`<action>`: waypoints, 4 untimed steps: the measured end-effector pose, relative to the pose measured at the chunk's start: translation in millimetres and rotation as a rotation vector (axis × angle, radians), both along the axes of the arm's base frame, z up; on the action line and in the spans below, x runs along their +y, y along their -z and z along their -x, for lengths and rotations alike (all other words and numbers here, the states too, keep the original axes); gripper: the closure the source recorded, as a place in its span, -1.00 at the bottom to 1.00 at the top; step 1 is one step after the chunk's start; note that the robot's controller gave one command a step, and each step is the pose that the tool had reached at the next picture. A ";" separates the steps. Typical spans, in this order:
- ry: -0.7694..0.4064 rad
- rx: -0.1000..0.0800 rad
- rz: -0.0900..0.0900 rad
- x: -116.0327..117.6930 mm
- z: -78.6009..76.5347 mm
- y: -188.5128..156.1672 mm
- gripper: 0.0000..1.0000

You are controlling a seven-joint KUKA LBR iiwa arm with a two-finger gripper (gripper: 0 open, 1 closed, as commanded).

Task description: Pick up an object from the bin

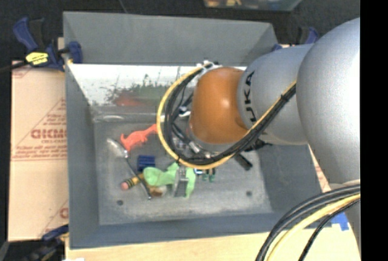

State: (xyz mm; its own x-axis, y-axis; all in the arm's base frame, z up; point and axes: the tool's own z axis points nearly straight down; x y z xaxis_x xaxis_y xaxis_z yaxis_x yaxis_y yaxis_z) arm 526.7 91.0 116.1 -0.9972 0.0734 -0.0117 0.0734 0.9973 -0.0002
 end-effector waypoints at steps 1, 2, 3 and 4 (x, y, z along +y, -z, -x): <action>-0.129 0.007 -0.002 12.7 15.4 43.5 -1.00; 0.040 -0.008 -0.002 -14.9 -6.4 45.1 -1.00; -0.118 0.004 -0.003 10.8 13.2 43.0 1.00; -0.117 0.004 -0.003 10.8 13.3 42.7 1.00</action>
Offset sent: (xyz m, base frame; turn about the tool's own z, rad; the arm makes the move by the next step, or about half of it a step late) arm 0.0046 -0.0138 -0.0461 0.0415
